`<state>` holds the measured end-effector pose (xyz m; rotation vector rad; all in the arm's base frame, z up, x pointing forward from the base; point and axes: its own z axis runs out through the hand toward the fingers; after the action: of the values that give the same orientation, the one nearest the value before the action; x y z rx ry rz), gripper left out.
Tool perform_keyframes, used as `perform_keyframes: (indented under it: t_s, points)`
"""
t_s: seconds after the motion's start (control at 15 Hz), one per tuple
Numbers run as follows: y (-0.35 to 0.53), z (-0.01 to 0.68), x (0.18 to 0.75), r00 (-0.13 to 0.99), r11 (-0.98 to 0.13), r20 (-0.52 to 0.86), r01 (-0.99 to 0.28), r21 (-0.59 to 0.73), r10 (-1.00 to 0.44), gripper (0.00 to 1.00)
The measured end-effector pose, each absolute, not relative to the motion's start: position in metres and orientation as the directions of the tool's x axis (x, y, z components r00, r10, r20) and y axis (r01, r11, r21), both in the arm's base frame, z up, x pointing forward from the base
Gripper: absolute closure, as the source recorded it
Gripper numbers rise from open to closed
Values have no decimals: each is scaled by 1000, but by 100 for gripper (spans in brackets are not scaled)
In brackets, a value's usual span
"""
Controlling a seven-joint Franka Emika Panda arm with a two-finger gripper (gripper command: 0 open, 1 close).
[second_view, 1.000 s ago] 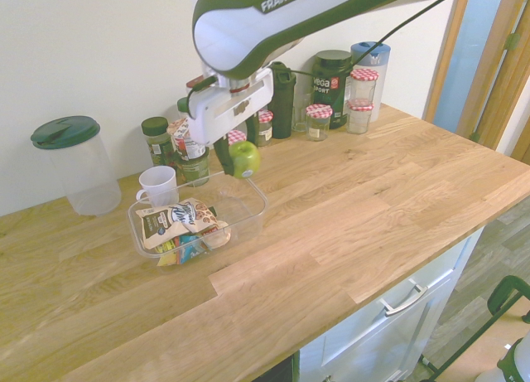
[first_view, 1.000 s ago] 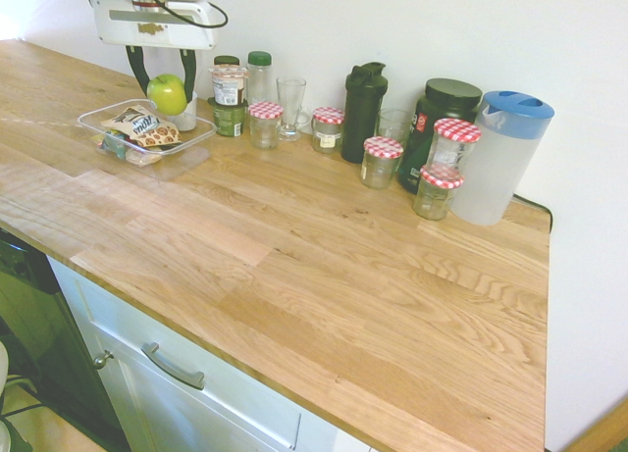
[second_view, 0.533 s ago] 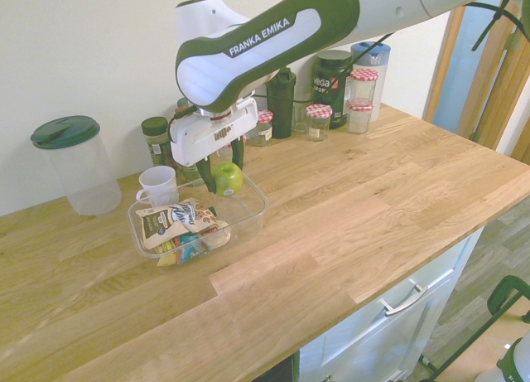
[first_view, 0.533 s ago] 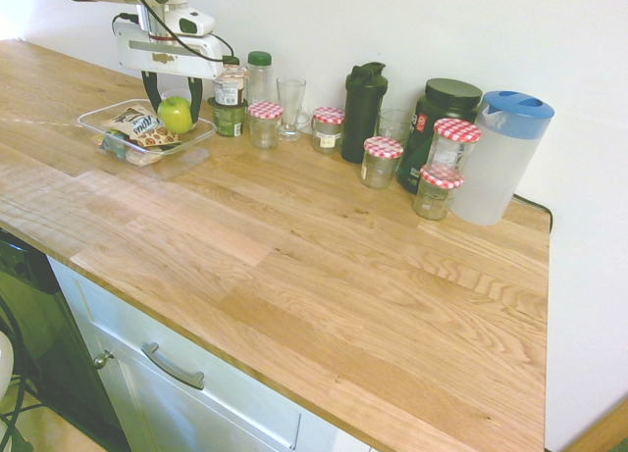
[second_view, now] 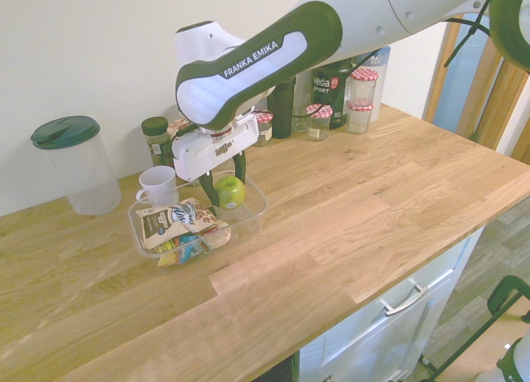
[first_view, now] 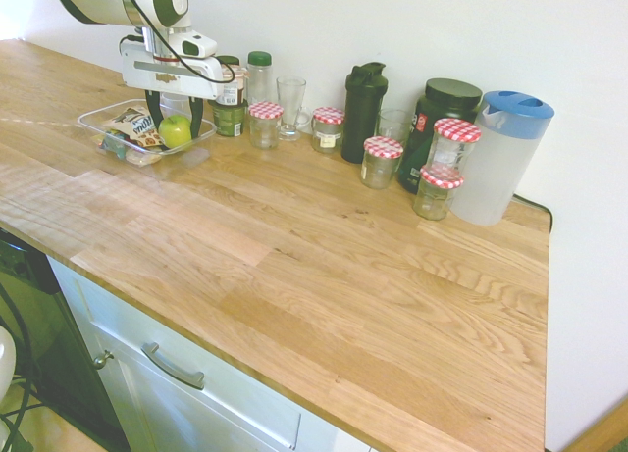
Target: Put the apple into the container
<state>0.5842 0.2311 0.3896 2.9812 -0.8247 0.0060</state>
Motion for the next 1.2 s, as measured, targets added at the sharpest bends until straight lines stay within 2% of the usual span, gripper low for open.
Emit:
perform_keyframes:
  t_s: [0.67, 1.0, 1.2]
  points:
    - [233, 397, 580, 847, -845, 9, -532, 49, -532, 0]
    - [220, 429, 568, 824, -826, 58, -562, -46, -564, 0]
    - [158, 475, 555, 758, -763, 83, -640, -96, -647, 0]
